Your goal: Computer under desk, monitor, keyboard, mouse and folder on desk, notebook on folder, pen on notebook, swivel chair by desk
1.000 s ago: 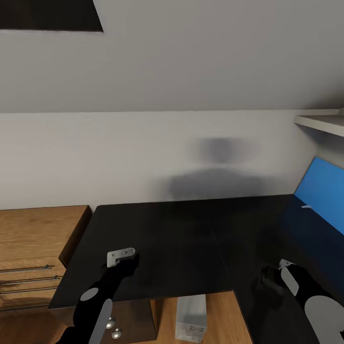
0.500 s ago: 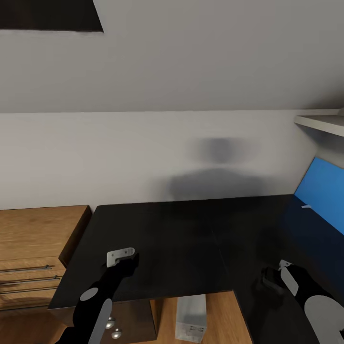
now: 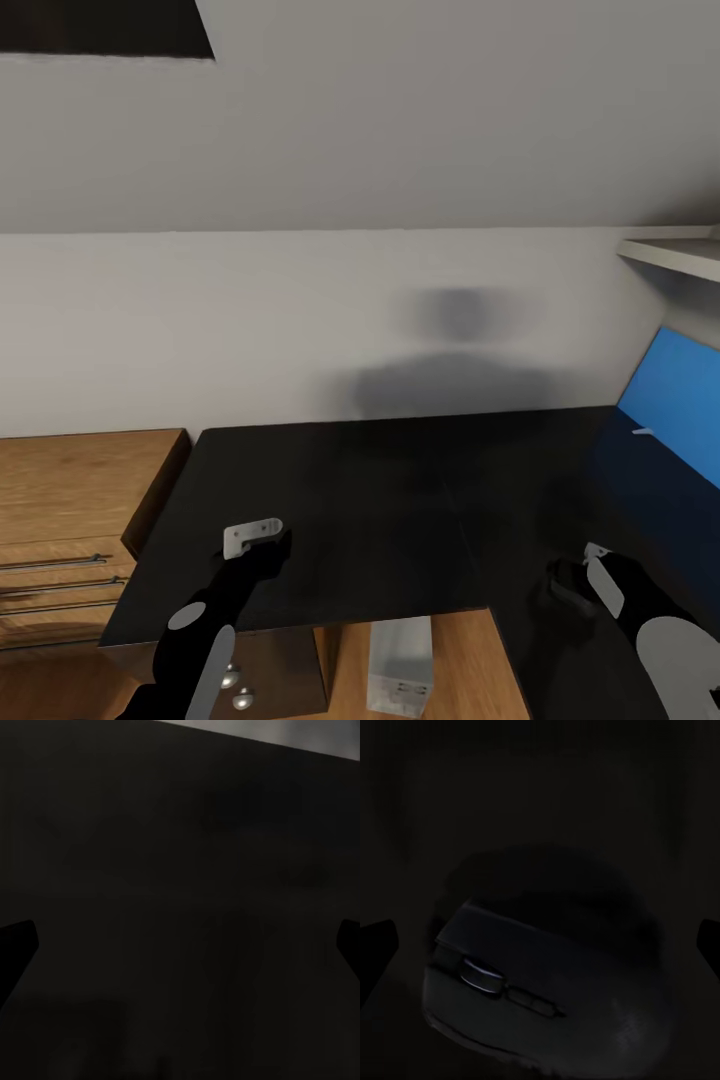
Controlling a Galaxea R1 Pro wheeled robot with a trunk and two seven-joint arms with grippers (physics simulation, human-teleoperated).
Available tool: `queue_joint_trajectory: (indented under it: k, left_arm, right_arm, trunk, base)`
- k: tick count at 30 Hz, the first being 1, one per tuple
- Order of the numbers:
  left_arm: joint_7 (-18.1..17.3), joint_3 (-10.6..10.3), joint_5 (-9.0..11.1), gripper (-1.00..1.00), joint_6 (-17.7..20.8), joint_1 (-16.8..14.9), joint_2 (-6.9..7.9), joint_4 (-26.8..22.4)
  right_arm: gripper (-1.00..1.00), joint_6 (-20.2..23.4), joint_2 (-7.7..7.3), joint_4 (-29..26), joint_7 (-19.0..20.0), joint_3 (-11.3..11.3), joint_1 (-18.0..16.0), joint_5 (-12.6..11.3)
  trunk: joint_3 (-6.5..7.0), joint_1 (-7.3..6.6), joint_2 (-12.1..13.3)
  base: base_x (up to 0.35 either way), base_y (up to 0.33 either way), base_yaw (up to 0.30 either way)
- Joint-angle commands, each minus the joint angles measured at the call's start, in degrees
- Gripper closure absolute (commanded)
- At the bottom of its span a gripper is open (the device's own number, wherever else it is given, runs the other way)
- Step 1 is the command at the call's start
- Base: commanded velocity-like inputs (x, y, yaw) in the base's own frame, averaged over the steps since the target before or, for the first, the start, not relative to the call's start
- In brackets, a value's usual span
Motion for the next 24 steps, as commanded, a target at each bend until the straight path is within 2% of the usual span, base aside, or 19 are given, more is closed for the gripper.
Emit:
queue_joint_trajectory:
  k: [1, 8, 17, 24]
  left_arm:
    - [0.52, -0.08, 0.60, -1.00, 0.23, -0.04, 0.01, -0.08]
    - [0.52, -0.08, 0.63, -1.00, 0.23, -0.04, 0.00, -0.08]
    - [0.52, -0.08, 0.62, -1.00, 0.23, -0.04, 0.00, -0.08]
    - [0.52, -0.08, 0.66, -1.00, 0.23, -0.04, 0.00, -0.08]
  right_arm:
    - [-1.00, 0.24, 0.01, -0.11, -0.38, -0.07, -0.03, -0.61]
    - [-1.00, 0.24, -0.02, -0.12, -0.38, -0.07, -0.05, -0.61]
    - [-1.00, 0.24, -0.02, -0.12, -0.38, -0.07, -0.03, -0.61]
    - [-1.00, 0.24, -0.02, -0.12, -0.38, -0.07, -0.03, -0.61]
  trunk:
    - [-0.26, 0.24, -0.48]
    - [-0.26, 0.24, -0.48]
    - [-1.88, 2.21, -4.09]
    - [-1.88, 2.21, -4.09]
  base:
    - [0.000, 0.000, 0.000]
    - [0.000, 0.000, 0.000]
    - [0.000, 0.000, 0.000]
    - [0.000, 0.000, 0.000]
